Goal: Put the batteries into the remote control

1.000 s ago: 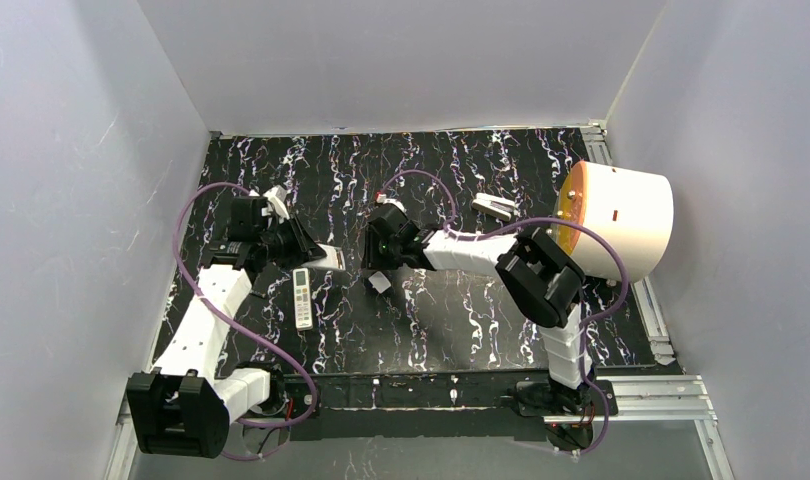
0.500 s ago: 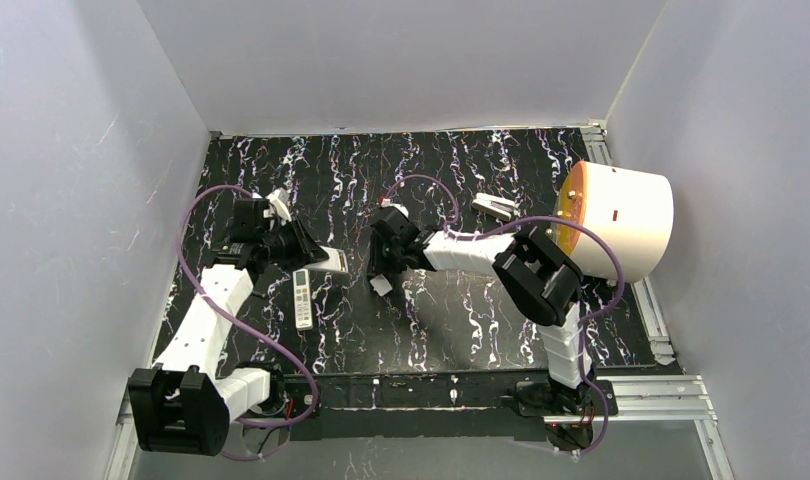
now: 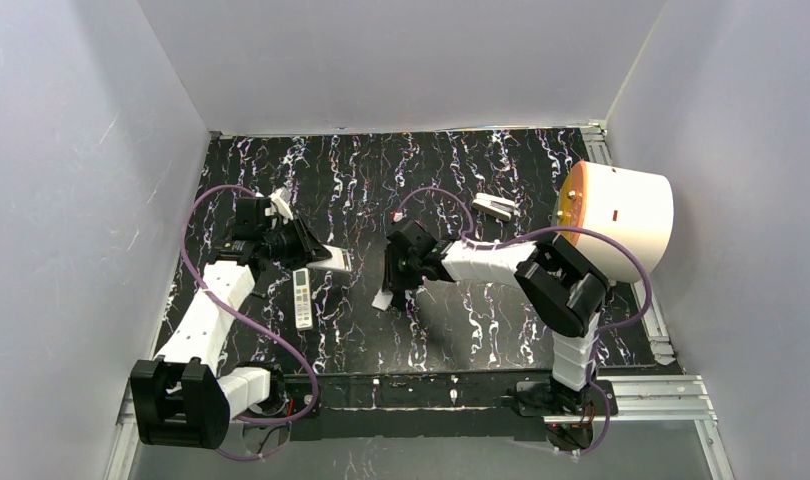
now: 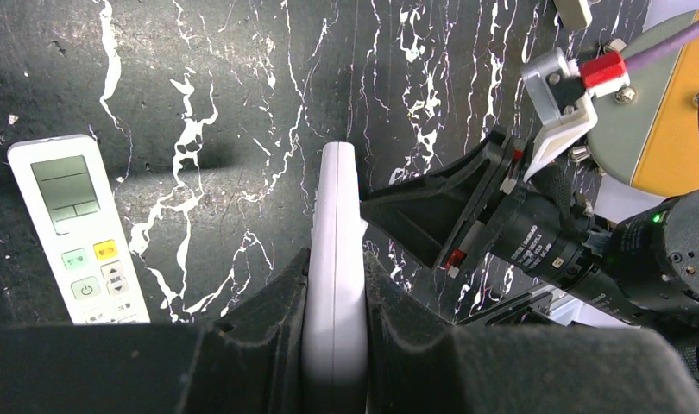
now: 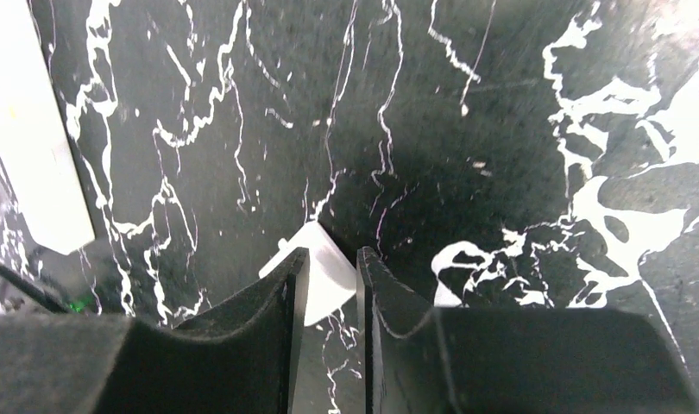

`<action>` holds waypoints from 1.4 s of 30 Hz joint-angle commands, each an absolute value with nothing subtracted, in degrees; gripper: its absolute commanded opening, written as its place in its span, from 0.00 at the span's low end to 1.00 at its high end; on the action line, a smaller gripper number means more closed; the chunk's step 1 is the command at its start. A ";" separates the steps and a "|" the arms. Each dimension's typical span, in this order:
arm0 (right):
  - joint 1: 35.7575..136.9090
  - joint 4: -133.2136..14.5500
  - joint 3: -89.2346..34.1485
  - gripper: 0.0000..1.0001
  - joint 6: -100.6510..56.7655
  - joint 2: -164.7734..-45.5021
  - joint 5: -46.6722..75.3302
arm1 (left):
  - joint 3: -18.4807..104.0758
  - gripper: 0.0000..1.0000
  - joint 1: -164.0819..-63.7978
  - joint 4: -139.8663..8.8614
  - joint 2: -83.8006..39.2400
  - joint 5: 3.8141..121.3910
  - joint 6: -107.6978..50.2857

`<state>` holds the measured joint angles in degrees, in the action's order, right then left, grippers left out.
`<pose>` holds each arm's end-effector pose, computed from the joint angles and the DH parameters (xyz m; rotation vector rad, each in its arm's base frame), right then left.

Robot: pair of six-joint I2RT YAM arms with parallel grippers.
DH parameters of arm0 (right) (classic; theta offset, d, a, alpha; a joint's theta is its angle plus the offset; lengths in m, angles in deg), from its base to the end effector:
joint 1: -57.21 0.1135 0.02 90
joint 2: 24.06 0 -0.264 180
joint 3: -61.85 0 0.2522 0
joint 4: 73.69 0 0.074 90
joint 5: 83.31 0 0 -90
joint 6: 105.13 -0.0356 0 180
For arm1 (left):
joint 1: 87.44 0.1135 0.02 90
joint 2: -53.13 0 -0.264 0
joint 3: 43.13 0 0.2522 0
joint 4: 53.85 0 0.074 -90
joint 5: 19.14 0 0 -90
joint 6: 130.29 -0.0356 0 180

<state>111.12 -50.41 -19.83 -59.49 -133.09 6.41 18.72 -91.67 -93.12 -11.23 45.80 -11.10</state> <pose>0.2355 0.3228 0.1625 -0.2143 2.5923 0.6996 0.2352 -0.0325 0.2697 -0.2780 2.3312 -0.7979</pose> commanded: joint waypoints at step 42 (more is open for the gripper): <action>120.92 -41.76 -26.49 0.65 -19.74 -136.09 1.59 | 20.45 0.00 -91.40 -95.95 -11.58 48.89 -15.85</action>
